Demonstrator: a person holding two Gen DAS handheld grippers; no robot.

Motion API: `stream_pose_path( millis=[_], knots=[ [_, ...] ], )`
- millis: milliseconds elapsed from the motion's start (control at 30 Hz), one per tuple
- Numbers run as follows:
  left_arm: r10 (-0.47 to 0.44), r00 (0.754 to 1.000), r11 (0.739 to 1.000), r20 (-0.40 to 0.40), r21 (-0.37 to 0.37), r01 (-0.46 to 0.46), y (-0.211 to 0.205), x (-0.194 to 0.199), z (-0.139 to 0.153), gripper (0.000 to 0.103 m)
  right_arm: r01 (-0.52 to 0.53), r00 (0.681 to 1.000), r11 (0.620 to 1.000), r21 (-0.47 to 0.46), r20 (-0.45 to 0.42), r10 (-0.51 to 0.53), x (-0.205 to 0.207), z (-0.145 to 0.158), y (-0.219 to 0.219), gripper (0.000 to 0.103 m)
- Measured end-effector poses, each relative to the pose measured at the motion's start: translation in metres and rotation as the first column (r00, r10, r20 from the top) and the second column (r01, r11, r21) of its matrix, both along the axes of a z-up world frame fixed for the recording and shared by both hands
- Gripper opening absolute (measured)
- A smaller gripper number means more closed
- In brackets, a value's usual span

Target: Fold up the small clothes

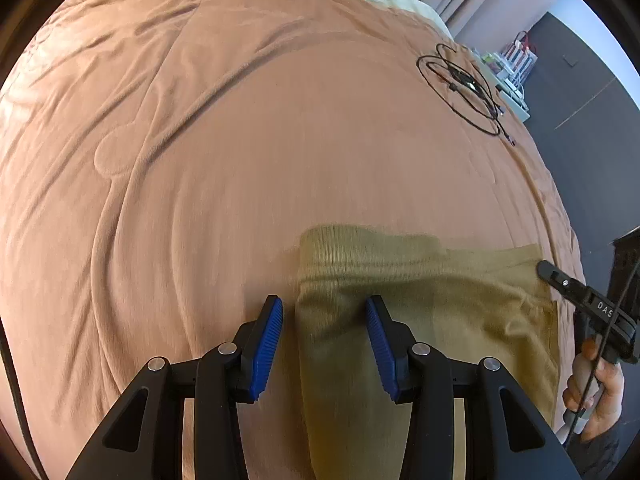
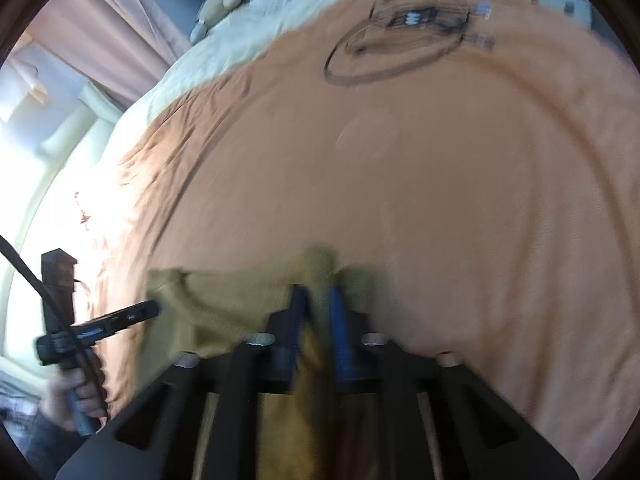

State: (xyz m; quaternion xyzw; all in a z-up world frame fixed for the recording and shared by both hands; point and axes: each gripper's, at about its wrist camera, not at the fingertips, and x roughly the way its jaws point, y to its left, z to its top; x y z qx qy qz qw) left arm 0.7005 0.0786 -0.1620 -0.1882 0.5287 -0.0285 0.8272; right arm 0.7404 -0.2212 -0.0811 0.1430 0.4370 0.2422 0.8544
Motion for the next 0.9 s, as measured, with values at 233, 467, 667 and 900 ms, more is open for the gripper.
stream_pose_path(
  millis=[233,467,667,900],
  knots=[
    [0.030,0.999,0.999,0.035,-0.039,-0.028,0.009,-0.002,0.006,0.046,-0.001,0.997,1.000,0.018,-0.071,0.002,-0.014,-0.006,-0.016,0.014],
    [0.010,1.000,0.996,0.007,-0.091,-0.010,0.013,-0.020,0.002,0.046,-0.086,0.995,0.994,0.063,-0.050,0.089,-0.044,-0.005,-0.019,0.075],
    [-0.009,1.000,0.991,-0.021,-0.132,0.006,0.011,-0.033,-0.004,0.046,-0.105,0.990,0.990,0.096,-0.088,0.113,-0.026,-0.019,-0.026,0.074],
    [-0.019,0.999,0.989,-0.026,-0.145,0.015,0.007,-0.031,-0.014,0.045,-0.096,0.984,0.990,0.107,-0.137,0.111,-0.007,-0.034,-0.020,0.056]
  ],
)
